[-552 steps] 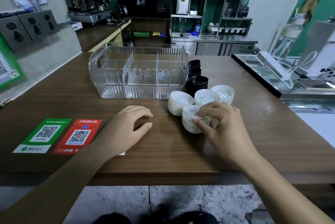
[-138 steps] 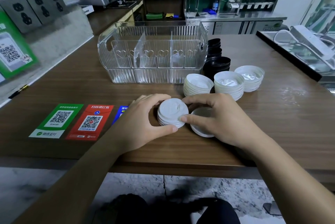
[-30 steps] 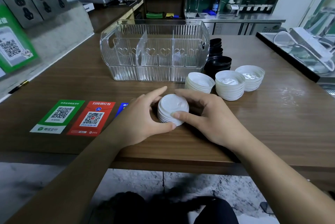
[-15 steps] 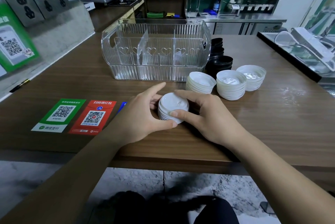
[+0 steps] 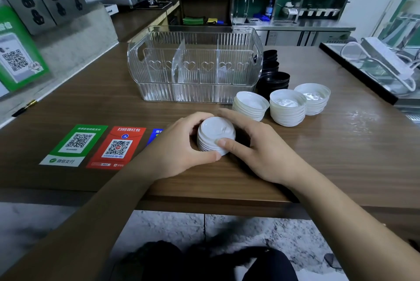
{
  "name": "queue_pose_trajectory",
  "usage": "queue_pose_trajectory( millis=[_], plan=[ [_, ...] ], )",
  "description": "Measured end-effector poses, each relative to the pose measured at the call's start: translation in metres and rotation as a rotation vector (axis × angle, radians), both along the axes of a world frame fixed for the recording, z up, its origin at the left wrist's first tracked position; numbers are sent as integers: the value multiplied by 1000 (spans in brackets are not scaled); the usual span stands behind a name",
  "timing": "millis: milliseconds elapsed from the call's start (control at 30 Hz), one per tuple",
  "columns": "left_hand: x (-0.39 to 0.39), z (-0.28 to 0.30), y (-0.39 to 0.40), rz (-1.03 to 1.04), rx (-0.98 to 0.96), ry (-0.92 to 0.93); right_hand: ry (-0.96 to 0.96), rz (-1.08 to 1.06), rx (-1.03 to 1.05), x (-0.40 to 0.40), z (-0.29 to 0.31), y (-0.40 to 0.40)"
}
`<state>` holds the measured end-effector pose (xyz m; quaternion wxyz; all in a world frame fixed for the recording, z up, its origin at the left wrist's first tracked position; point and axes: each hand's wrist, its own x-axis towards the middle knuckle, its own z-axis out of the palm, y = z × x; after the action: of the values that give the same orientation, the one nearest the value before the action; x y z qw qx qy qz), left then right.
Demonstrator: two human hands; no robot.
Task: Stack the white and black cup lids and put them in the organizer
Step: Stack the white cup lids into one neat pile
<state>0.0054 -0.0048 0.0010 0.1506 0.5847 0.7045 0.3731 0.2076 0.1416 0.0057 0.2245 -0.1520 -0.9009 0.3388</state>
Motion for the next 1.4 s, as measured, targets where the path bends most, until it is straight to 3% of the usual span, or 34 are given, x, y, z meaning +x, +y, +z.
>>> queue_pose_trajectory(
  millis=[167,333,433,633,1067,1200,1300,1400],
  plan=[
    [1,-2,0,47,-11,32,80,-87,70,3,1,-7],
    [4,1,3,68,-16,80,269,-259,345,8,8,1],
    [1,10,7,55,-45,99,181,-413,600,6,11,26],
    [-9,17,29,25,-55,46,88,-463,680,-6,11,58],
    [-6,1,29,42,21,157,165,-437,413,-3,6,58],
    [-3,1,28,63,30,173,294,-461,309,2,13,57],
    [1,3,27,71,46,123,428,-398,149,8,24,47],
    [2,5,24,103,190,54,522,-321,-80,6,30,37]
  ],
)
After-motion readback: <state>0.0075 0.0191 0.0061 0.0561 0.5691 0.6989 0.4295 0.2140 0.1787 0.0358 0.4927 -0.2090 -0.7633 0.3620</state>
